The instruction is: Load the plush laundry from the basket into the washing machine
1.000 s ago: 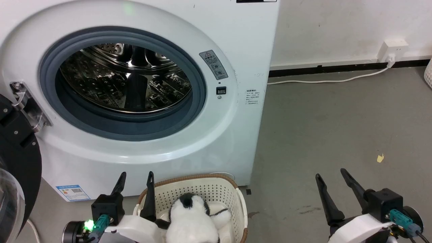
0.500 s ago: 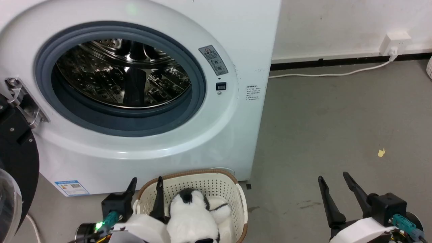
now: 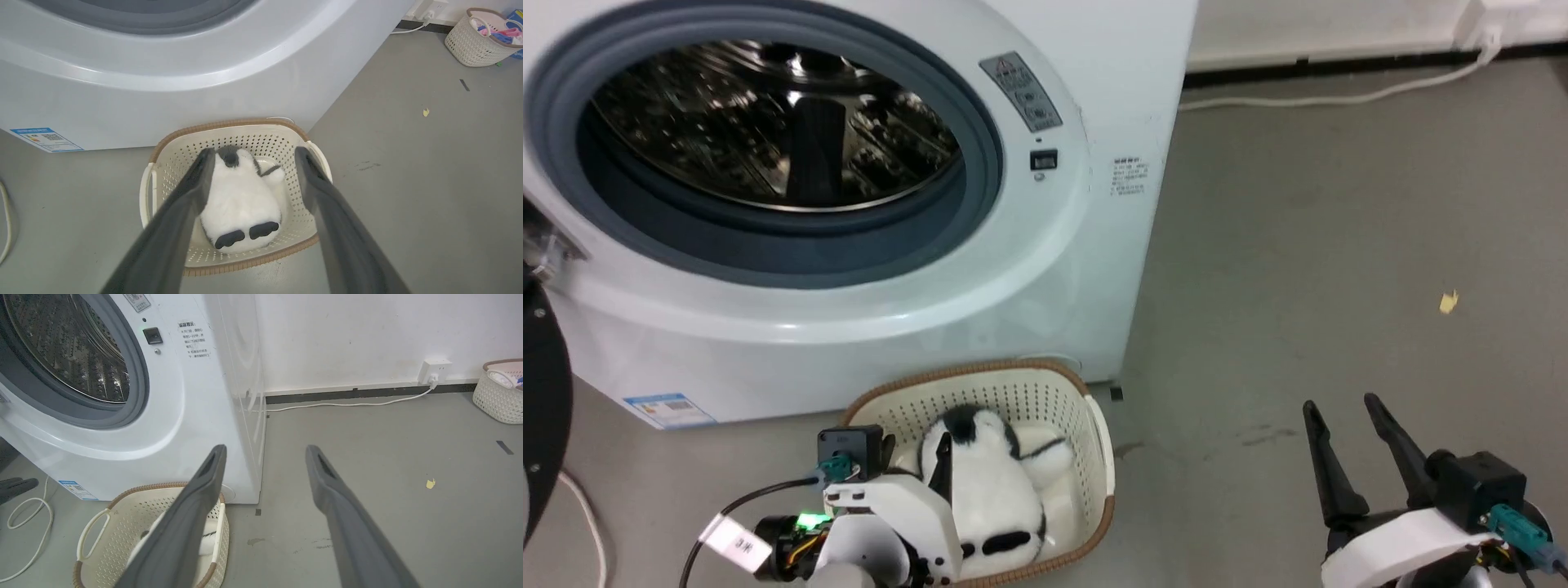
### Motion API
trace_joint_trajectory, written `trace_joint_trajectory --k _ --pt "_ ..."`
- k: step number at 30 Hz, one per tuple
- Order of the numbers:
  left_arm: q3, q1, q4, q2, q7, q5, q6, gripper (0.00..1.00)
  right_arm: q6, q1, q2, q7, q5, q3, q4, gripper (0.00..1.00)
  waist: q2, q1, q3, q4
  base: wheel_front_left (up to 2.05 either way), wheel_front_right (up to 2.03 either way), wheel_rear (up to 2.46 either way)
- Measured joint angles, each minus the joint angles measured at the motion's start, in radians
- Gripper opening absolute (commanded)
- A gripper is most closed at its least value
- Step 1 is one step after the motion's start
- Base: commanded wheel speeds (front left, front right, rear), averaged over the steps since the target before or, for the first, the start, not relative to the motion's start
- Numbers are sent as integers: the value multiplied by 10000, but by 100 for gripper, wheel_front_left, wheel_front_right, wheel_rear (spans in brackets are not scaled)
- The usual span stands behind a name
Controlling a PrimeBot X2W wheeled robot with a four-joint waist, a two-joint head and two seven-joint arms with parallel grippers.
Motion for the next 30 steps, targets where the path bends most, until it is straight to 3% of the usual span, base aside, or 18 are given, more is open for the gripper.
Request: trace_joint_trajectory --k 30 --pt "-1592 -3788 4408 -13 -468 -1856 186 100 -2 -713 0 -598 675 -729 -1547 100 0 0 4282 -41 0 0 0"
